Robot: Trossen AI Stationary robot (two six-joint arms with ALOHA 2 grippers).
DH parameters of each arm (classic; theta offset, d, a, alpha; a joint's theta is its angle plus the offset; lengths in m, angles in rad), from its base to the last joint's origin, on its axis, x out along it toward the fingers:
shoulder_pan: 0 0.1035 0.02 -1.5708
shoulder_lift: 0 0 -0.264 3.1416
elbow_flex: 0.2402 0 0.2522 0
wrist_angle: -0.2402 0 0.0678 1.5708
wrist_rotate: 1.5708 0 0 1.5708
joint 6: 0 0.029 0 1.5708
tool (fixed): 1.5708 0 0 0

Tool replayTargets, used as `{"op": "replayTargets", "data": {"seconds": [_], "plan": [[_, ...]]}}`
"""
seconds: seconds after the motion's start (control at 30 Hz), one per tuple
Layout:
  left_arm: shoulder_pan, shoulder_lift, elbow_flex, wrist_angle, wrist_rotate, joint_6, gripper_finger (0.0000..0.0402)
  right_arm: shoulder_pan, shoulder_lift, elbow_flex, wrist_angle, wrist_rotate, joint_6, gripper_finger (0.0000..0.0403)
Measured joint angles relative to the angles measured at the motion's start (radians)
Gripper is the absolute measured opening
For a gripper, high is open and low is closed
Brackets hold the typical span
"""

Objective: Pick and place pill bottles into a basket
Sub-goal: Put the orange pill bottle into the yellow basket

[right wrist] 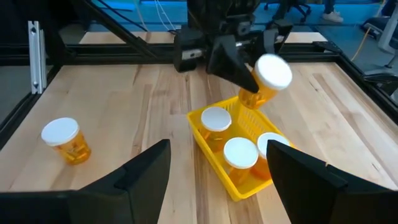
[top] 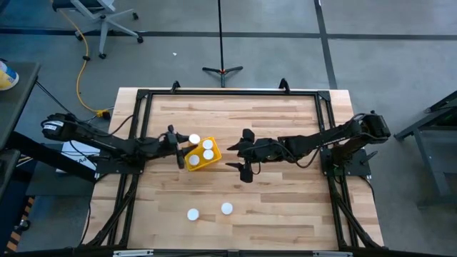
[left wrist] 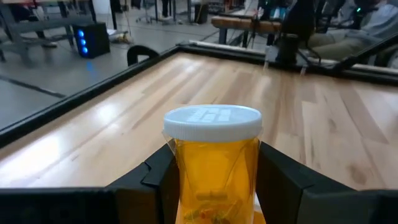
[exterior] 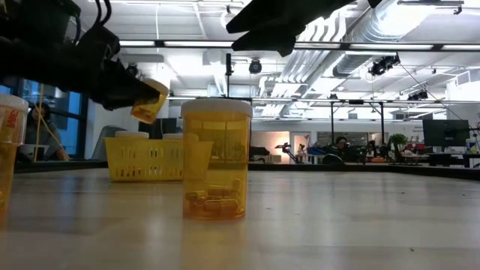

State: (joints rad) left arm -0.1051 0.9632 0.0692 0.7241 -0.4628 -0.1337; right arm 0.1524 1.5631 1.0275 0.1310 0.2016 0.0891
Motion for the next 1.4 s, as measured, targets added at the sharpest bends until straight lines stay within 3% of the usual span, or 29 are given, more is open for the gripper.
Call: {"op": "replayTargets", "data": {"seconds": [0.27, 0.87, 1.4], "plan": [[0.000, 0.080, 0.000, 0.047, 0.050, -0.033, 0.0200, 0.000, 0.000, 0.000, 0.000, 0.004, -0.003, 0.0256], [0.001, 0.303, 0.001, 0.225, -0.002, -0.036, 0.0200, 0.000, 0.000, 0.000, 0.000, 0.005, -0.018, 0.0256], [0.001, 0.352, 0.001, 0.297, 0.016, -0.030, 0.0223, 0.000, 0.001, 0.000, 0.000, 0.005, -0.019, 0.0255]]}}
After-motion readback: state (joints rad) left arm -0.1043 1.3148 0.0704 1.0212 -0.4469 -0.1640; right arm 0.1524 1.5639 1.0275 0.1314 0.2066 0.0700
